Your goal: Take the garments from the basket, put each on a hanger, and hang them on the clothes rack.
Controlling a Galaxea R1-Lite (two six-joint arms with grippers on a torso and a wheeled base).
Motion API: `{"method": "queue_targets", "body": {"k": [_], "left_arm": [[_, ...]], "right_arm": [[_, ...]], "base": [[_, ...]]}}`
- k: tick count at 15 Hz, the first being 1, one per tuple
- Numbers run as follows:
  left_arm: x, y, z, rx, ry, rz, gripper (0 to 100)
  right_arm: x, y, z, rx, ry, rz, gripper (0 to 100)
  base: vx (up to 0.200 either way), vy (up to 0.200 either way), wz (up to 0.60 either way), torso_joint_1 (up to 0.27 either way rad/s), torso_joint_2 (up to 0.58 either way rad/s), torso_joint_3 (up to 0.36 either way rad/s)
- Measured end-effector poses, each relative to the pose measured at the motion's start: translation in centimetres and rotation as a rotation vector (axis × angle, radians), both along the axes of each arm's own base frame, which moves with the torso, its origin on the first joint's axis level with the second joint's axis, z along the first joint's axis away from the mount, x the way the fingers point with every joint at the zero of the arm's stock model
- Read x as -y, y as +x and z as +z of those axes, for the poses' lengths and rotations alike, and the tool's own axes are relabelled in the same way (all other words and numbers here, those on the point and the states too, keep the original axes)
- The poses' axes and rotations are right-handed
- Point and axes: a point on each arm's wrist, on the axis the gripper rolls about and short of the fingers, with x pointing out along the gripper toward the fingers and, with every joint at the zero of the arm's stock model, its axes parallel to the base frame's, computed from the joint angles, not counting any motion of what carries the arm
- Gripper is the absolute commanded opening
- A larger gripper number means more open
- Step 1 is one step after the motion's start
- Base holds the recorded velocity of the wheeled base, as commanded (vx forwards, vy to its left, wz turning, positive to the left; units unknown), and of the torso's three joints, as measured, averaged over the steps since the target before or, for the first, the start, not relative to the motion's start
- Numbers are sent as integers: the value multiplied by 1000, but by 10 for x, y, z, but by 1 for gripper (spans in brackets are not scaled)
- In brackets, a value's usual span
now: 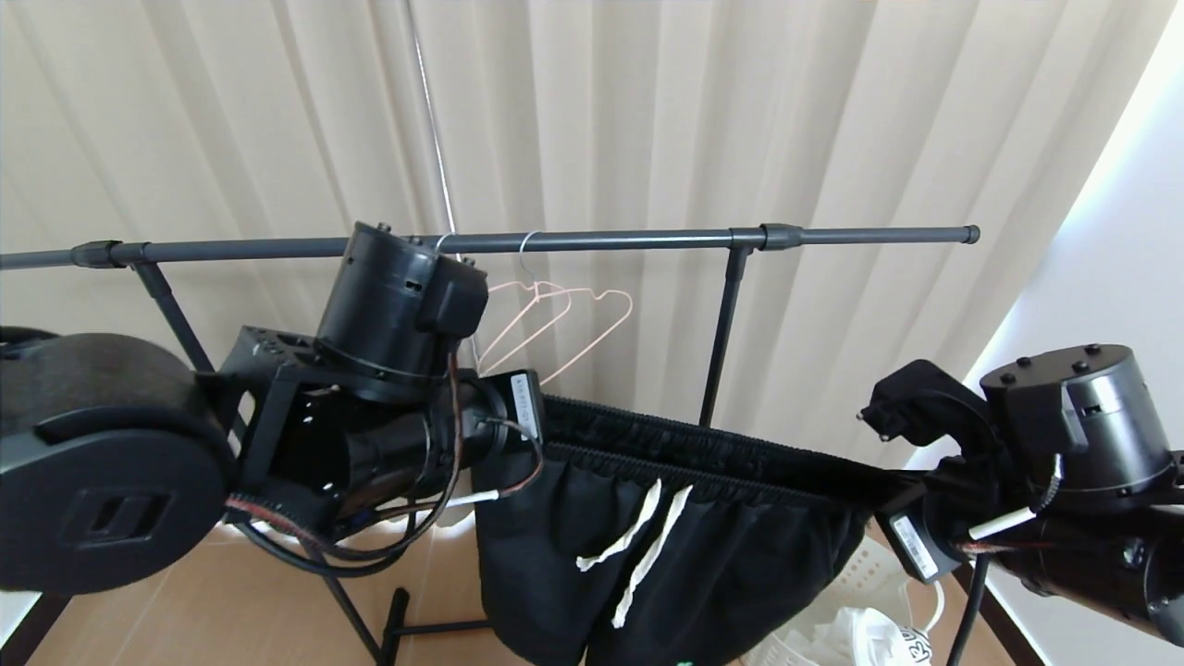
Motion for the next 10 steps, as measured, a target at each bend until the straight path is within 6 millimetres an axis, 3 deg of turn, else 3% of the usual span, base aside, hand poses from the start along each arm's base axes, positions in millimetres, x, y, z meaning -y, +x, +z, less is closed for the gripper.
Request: {"method": "queue_targets", "body": {"k": [6, 10], "left_arm": [[44, 52, 41, 116, -36, -28, 0], [61, 87, 44, 147, -67, -51, 0]], "right_arm": [[-16, -33, 11, -99, 67, 203, 0], [-58, -53, 31, -120, 351, 239, 0]], "base": [[0, 0, 0, 0, 0, 0], [0, 0, 0, 0, 0, 0]]}}
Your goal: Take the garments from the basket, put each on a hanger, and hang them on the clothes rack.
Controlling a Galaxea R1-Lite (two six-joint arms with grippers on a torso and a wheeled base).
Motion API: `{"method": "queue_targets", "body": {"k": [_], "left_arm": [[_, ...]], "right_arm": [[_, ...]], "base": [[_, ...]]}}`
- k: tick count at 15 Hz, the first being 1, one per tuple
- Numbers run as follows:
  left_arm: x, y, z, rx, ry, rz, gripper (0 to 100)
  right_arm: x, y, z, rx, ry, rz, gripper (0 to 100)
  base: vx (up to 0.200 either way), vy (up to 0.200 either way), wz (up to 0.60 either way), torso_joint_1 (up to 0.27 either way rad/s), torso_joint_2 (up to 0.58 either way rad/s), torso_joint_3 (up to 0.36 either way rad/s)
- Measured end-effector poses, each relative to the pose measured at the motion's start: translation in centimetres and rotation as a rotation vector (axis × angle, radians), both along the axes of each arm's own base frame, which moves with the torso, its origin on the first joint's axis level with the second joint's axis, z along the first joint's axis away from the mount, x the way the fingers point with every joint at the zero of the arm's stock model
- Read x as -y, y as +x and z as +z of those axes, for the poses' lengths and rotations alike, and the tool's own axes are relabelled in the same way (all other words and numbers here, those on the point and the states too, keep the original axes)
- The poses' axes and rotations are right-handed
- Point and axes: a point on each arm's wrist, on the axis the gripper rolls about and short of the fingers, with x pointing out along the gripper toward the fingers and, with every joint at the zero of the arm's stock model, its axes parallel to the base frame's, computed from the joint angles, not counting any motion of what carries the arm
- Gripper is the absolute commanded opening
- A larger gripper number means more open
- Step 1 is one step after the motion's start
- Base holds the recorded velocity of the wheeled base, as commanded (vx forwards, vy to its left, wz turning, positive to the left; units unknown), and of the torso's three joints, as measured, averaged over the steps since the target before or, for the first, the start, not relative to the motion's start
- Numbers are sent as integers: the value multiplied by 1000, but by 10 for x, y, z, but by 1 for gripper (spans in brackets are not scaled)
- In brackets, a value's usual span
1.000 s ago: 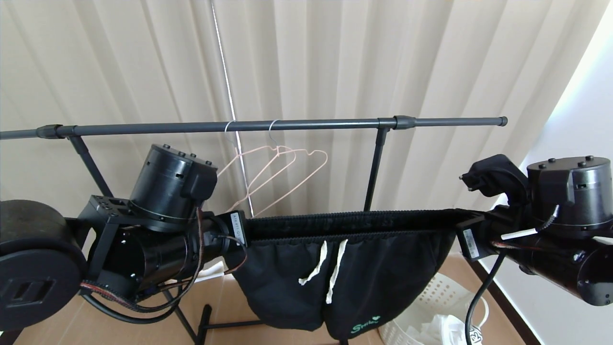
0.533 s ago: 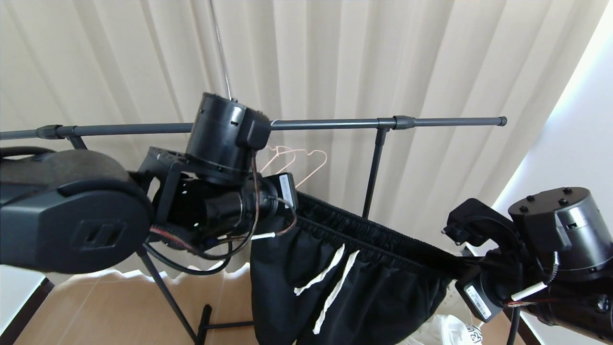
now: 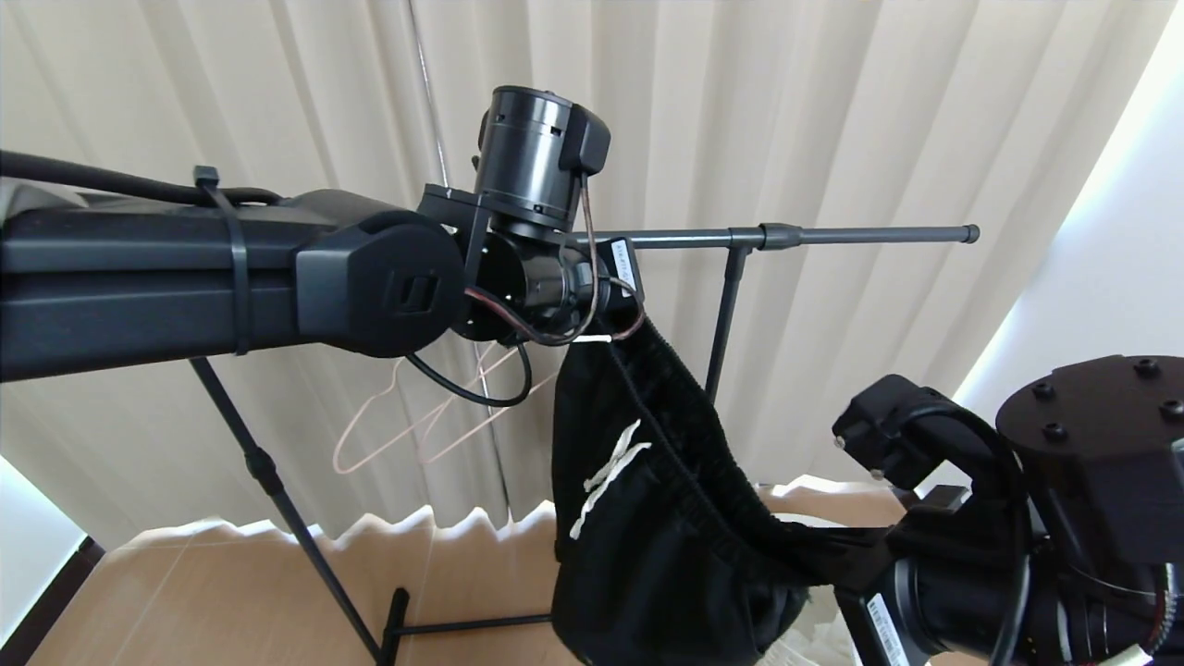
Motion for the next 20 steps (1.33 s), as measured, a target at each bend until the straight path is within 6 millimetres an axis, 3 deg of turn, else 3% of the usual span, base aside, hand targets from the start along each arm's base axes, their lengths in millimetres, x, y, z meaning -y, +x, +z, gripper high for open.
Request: {"method": "queue_targets", "body": {"k": [3, 8, 11, 14, 16, 20], "left_arm": [[0, 14, -3, 4, -5, 20, 0], [-3, 12, -9, -57, 46, 27, 0], [-18, -9, 5, -123, 79, 37, 0], [-36, -36, 1, -200, 144, 30, 0], [-47, -57, -11, -255, 193, 13, 0], [-57, -108, -49, -368, 303, -66, 0]], "right_arm": [[-25, -7, 13, -34, 137, 0, 0], [-30, -7, 12, -24, 140, 5, 0], [-12, 12, 14, 26, 102, -67, 0], [5, 38, 17, 125, 60, -267, 0], [1, 55, 15, 195, 27, -389, 0], [-26, 101, 20, 248, 35, -478, 0]], "base": [[0, 0, 0, 0, 0, 0], [0, 0, 0, 0, 0, 0], [0, 0, 0, 0, 0, 0], [0, 0, 0, 0, 0, 0], [0, 0, 0, 0, 0, 0], [0, 0, 0, 0, 0, 0]]}}
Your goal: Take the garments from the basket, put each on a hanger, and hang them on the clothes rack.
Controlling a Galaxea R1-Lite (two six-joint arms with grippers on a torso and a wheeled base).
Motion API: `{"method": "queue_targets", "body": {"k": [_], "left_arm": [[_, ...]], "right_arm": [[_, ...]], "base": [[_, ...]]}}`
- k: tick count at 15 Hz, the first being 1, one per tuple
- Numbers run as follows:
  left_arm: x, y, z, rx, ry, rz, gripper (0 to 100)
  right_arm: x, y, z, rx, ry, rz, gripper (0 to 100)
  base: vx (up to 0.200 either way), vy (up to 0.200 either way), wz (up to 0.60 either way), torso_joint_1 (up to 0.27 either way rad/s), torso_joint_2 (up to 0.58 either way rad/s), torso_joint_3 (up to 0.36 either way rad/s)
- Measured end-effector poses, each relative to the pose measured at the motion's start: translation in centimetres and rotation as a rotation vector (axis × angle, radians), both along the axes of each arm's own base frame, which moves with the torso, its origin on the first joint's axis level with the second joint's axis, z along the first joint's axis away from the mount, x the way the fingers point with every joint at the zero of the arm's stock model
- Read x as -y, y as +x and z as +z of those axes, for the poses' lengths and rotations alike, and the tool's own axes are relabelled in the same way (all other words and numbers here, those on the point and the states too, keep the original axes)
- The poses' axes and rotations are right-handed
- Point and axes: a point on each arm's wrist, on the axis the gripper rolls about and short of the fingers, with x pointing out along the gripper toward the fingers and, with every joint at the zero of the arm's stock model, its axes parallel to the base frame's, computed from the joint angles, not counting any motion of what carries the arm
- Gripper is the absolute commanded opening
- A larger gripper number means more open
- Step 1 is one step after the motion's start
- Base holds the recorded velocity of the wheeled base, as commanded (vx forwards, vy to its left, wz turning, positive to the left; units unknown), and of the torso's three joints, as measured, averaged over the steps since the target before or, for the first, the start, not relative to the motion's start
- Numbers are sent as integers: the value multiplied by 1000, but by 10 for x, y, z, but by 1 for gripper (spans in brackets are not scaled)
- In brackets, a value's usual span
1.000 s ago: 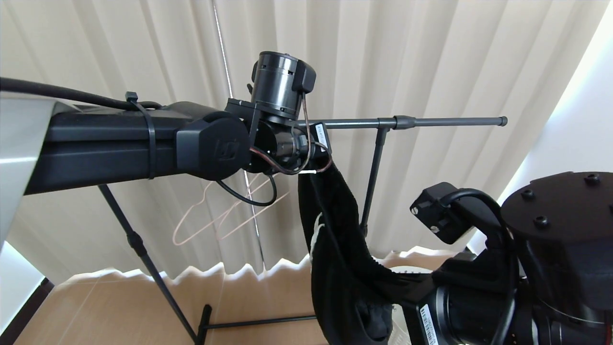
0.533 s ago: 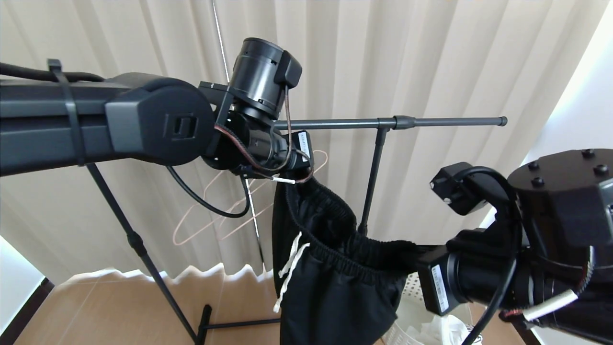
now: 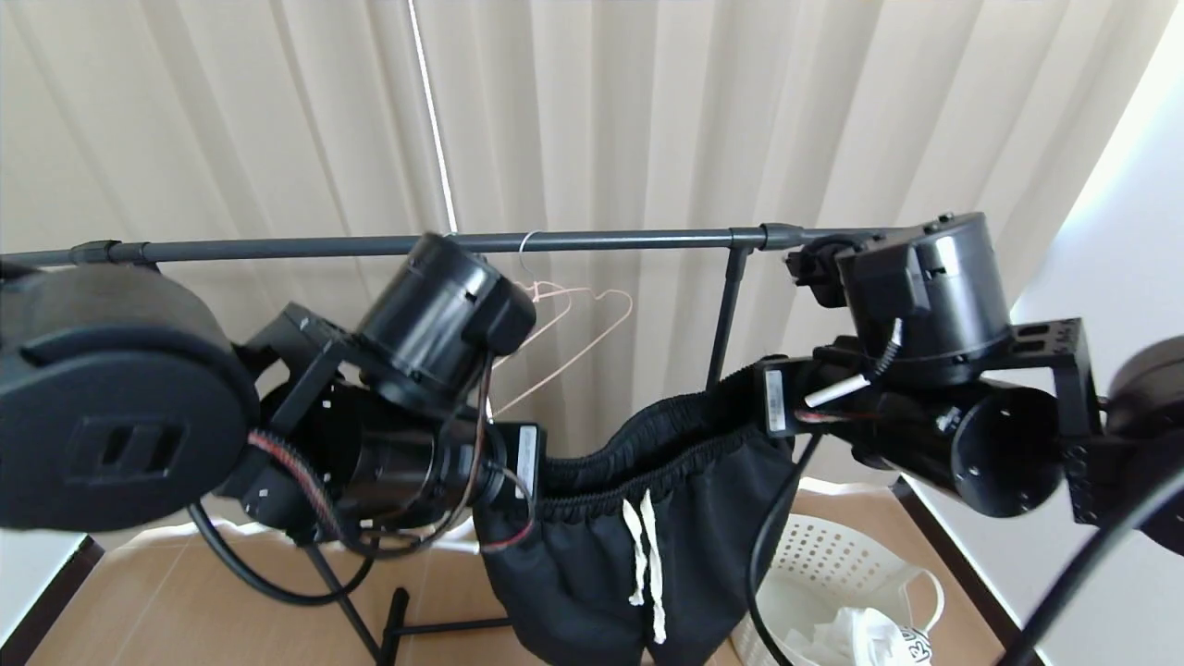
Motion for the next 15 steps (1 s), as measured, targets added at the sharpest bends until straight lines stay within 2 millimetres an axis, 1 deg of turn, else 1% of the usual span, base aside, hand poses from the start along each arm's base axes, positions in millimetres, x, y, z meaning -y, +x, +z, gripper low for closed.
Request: {"method": "queue_targets", "body": {"k": [2, 4, 6, 7, 9, 11, 13, 15], "left_arm": [[9, -25, -17, -41, -7, -43, 0], [21, -42, -27, -72, -28, -68, 0], [42, -54, -35, -99, -73, -95, 0], [51, -57, -36, -104, -99, -107, 0], [64, -58, -35, -104, -134, -132, 0], [69, -58, -36, -106, -135, -138, 0], [66, -57, -37, -104, -124, -126, 0], [56, -49, -37, -94, -112, -83, 0]], "right_arm": [[-16, 25, 8, 35, 39, -20, 0], [-32, 48, 13, 64, 87, -40, 0], [-46, 66, 18, 94, 168, -58, 0], [-52, 72, 18, 101, 205, -58, 0], [-64, 74, 18, 99, 259, -31, 0], [-69, 75, 17, 95, 289, -31, 0], [-67, 75, 17, 89, 320, -49, 0], [-58, 75, 19, 76, 326, -74, 0]], "base": [[0, 0, 0, 0, 0, 0], [0, 0, 0, 0, 0, 0], [0, 0, 0, 0, 0, 0], [0, 0, 0, 0, 0, 0], [0, 0, 0, 0, 0, 0], [0, 0, 0, 0, 0, 0], [0, 0, 0, 0, 0, 0], [0, 0, 0, 0, 0, 0]]}}
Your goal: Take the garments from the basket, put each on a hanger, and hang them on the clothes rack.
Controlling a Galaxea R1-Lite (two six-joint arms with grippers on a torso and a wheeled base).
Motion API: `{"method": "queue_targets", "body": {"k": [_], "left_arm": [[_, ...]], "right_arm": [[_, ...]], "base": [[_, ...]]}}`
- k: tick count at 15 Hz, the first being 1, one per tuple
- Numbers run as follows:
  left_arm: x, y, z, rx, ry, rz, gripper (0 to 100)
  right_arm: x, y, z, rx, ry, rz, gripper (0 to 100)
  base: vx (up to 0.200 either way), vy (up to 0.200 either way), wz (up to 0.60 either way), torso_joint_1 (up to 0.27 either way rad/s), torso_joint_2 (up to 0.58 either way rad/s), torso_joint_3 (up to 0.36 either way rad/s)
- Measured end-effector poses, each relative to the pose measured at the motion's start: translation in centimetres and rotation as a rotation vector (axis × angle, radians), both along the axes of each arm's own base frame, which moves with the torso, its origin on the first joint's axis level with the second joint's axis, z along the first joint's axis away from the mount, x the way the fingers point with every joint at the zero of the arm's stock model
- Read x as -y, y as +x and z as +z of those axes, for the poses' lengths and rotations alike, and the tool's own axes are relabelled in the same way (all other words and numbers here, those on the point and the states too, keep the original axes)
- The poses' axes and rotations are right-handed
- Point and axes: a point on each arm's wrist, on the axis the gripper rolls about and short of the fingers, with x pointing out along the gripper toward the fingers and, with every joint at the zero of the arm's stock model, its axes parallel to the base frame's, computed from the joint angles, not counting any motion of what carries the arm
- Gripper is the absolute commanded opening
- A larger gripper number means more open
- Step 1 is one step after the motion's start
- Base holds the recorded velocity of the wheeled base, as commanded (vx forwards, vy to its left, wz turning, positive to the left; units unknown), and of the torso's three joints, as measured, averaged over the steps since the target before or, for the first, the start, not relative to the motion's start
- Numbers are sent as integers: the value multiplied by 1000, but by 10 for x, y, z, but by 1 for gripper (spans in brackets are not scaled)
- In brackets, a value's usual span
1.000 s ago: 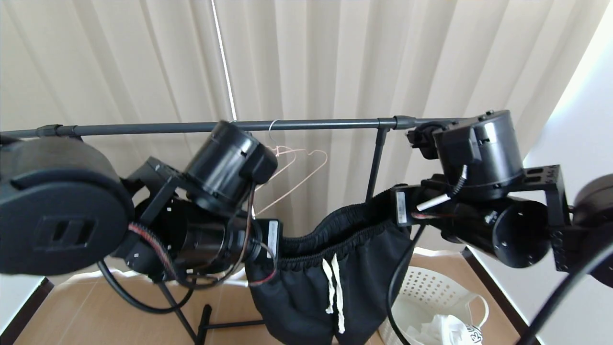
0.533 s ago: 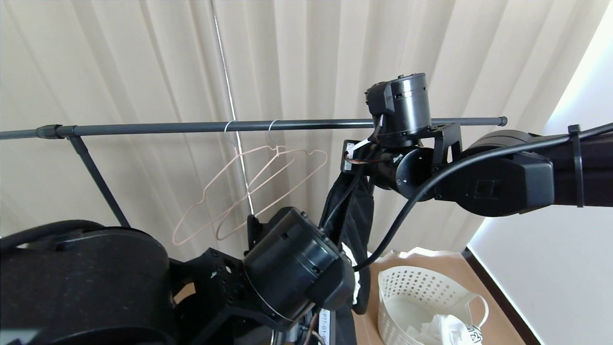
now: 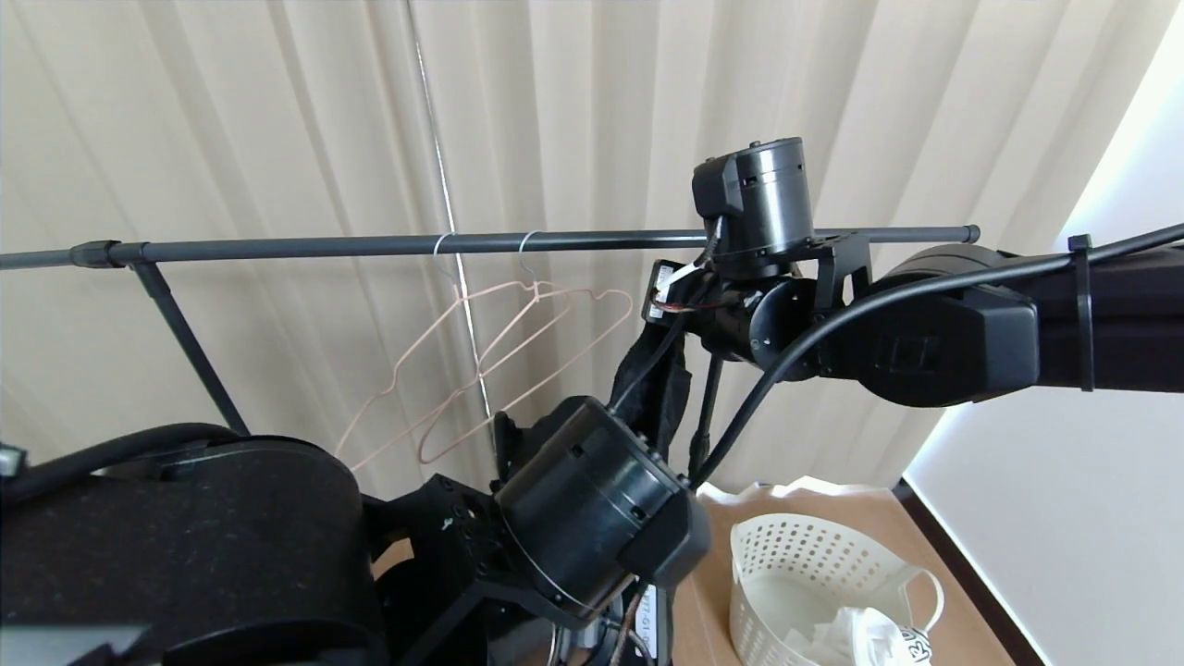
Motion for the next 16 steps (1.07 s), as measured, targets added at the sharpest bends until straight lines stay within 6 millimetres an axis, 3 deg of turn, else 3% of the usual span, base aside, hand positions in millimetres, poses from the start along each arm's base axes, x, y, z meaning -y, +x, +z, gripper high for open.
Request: {"method": "queue_targets", "body": {"k": [2, 6, 10, 13, 16], "left_arm": [[-16, 11, -1, 18, 24, 65, 0], [-49, 55, 0, 62, 58, 267, 0], [-53, 90, 23, 129, 0, 346, 0], [-50, 101, 40, 182, -36, 344, 0], [-48, 105, 51, 214, -58, 338, 0]], "right_arm": [[14, -3, -1, -28, -4, -28, 0], [38, -19, -10, -81, -49, -62, 0], [60, -46, -26, -156, -134, -62, 0], [68, -64, -30, -239, -222, -43, 0], [70, -70, -36, -262, -250, -34, 0]], "base": [[0, 0, 0, 0, 0, 0], [0, 0, 0, 0, 0, 0], [0, 0, 0, 0, 0, 0], [0, 0, 0, 0, 0, 0], [0, 0, 0, 0, 0, 0]]}}
